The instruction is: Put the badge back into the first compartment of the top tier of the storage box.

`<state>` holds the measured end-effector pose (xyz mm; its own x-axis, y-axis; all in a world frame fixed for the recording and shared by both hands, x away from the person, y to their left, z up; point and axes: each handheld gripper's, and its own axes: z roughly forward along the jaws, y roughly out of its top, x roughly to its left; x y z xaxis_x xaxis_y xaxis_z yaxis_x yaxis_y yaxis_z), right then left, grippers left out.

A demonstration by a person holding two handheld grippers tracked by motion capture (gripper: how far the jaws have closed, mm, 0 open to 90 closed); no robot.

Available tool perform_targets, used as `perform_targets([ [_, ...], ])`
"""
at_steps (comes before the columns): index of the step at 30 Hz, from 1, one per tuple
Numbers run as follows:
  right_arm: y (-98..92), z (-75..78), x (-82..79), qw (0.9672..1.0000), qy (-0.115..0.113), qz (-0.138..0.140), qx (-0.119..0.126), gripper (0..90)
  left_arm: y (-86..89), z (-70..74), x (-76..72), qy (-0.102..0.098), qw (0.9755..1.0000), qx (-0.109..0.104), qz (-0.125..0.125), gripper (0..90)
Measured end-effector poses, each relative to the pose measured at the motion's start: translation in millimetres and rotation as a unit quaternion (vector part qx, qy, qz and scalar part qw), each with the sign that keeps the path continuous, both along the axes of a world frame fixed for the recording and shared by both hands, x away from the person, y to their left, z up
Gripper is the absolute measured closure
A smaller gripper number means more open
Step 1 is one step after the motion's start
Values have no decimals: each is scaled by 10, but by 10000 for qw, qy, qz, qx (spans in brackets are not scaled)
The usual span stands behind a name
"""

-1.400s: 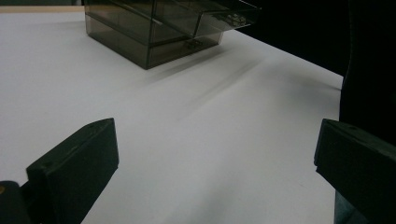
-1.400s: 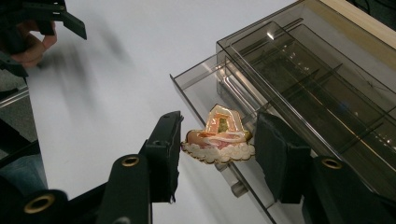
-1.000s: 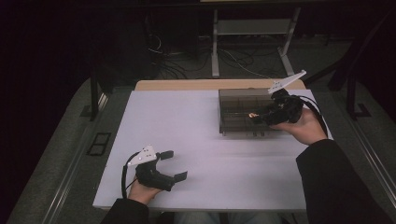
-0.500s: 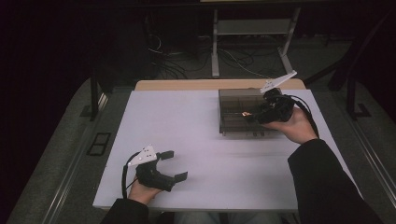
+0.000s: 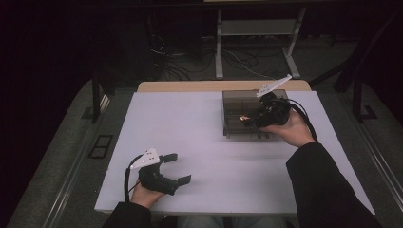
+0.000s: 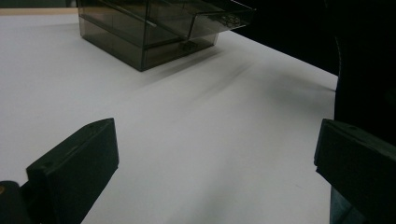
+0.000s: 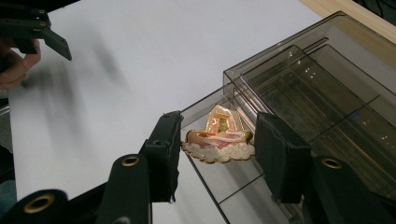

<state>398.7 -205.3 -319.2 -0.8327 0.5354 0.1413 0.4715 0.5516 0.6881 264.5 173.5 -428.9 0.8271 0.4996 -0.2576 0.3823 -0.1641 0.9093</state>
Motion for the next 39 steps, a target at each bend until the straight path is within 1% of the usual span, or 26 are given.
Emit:
perform_targets([
  [18, 106, -148, 67, 9998, 154, 11, -103, 509, 0, 1, 2, -3, 10000, -9, -24, 0],
  [22, 126, -197, 84, 9998, 182, 17, -104, 509, -2, 0, 2, 6, 10000, -2, -40, 0],
  [31, 161, -307, 123, 9994, 303, -31, -185, 509, -2, -1, 2, 13, 10000, -10, -47, 0],
  [34, 175, -329, 134, 9992, 325, -30, -217, 509, -3, -1, 1, 20, 10000, -8, -50, 0],
  [39, 185, -347, 151, 9992, 348, -54, -201, 508, -4, -1, 0, 19, 10000, -10, -51, 0],
])
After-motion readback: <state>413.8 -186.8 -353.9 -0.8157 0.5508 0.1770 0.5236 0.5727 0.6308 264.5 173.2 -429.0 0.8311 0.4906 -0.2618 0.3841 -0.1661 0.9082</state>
